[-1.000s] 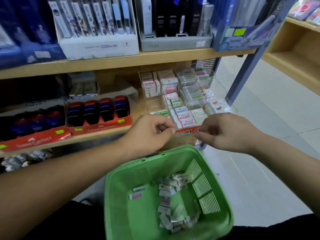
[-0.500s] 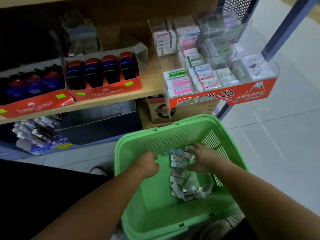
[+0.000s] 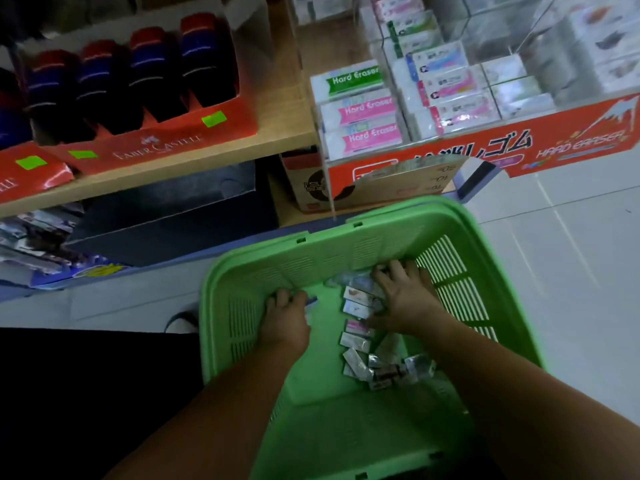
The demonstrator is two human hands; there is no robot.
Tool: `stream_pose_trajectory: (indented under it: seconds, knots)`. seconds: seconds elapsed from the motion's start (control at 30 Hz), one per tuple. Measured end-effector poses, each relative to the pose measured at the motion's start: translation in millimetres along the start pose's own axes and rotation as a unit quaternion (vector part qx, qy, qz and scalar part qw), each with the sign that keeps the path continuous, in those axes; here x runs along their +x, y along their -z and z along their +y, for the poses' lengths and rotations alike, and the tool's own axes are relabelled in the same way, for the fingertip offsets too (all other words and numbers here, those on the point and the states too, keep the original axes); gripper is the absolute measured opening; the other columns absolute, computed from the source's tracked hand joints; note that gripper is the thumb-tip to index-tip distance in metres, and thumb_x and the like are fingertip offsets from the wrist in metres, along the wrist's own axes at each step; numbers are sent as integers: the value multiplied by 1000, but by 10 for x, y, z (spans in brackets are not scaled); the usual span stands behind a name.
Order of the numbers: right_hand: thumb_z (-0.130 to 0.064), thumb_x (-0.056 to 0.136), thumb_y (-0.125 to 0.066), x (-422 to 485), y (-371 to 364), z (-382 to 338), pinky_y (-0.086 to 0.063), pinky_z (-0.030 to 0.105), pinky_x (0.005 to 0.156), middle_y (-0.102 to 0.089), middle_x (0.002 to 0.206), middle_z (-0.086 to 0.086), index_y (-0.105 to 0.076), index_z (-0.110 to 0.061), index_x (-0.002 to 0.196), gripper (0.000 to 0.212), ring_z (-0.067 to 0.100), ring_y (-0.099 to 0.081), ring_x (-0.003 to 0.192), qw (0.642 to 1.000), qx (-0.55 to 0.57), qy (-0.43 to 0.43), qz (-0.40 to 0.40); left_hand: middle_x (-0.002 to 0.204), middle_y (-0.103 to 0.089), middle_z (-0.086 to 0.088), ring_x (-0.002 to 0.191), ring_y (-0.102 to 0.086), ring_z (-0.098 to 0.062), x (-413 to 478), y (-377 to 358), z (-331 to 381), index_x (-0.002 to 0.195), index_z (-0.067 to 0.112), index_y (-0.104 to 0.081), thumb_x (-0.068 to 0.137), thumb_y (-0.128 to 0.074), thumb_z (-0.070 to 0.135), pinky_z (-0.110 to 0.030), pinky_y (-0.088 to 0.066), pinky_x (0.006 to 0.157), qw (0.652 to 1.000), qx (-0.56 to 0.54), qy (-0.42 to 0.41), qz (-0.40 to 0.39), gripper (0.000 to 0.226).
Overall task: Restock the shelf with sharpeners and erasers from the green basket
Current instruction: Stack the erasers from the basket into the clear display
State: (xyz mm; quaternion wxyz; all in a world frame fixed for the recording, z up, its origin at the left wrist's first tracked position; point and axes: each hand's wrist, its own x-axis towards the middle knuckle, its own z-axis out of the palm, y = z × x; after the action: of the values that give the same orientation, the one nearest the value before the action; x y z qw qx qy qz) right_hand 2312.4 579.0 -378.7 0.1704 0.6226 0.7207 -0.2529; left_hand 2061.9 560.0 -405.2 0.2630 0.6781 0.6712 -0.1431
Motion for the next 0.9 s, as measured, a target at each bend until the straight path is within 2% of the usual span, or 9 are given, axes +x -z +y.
stream_pose_trajectory:
  seconds: [0.2,0.3,0.4,0.53,0.6,0.67,0.77,0.83,0.9]
  knots:
    - [-76,80,-67,-50,120,-59,-21,48,121,-51,149,6,-41,-30,146,85,28,-46,138,998,3,-15,-56,129,-54,-11,115,-58,-33,55,27,40,125,13,-54,90,-76,37,-36,-49,89,998,-31,-17,-58,47]
    - [-78,76,-70,-164,26,-69,-17,52,125,-40,157,6,-34,-31,152,97,30,-29,149,992,84,-31,-84,121,-57,-13,101,-60,-29,6,16,77,128,9,-52,94,-72,45,-30,-43,77,982,-140,15,-129,53]
    - [-87,70,-66,-306,-114,-65,-20,53,125,-25,162,5,-34,-30,151,105,36,-20,151,987,128,-50,-77,112,-63,-11,95,-60,-25,-72,-46,178,120,11,-57,101,-62,41,-32,-49,81,967,-195,-8,-165,36]
    - [-79,69,-76,-475,-250,-25,-47,52,112,-50,145,7,-46,-29,141,93,31,-55,128,962,204,-101,-149,116,-64,-11,101,-64,-28,-247,-209,350,112,14,-60,97,-69,35,-44,-55,94,953,-247,-8,-178,27]
    - [-74,66,-81,-550,-327,-17,-55,48,103,-65,125,3,-52,-30,126,80,26,-65,111,940,264,-120,-182,120,-62,-8,102,-65,-25,-362,-308,403,112,19,-59,91,-76,36,-46,-56,96,939,-293,13,-178,32]
    - [-61,75,-83,-599,-358,-16,-54,48,105,-66,119,3,-54,-28,121,63,28,-65,112,908,341,-137,-202,119,-63,-2,102,-67,-22,-483,-324,473,117,23,-54,85,-82,35,-46,-58,95,920,-342,34,-186,45]
    - [-58,74,-82,-647,-340,25,-56,47,100,-64,121,5,-54,-17,130,74,30,-64,113,854,452,-157,-203,114,-62,6,98,-67,-19,-632,-325,546,124,29,-47,81,-88,30,-41,-60,86,892,-395,89,-200,59]
    - [-63,70,-79,-652,-379,48,-58,42,89,-64,121,8,-57,-12,132,83,27,-65,108,847,468,-155,-201,114,-61,4,97,-66,-19,-697,-355,567,132,29,-44,81,-87,23,-39,-59,84,880,-413,109,-207,67]
    - [-55,81,-79,-645,-432,52,-56,38,88,-63,126,9,-57,-12,135,72,26,-64,109,850,460,-155,-207,115,-64,1,98,-66,-19,-730,-381,581,137,28,-42,81,-87,21,-40,-58,85,869,-424,122,-223,73]
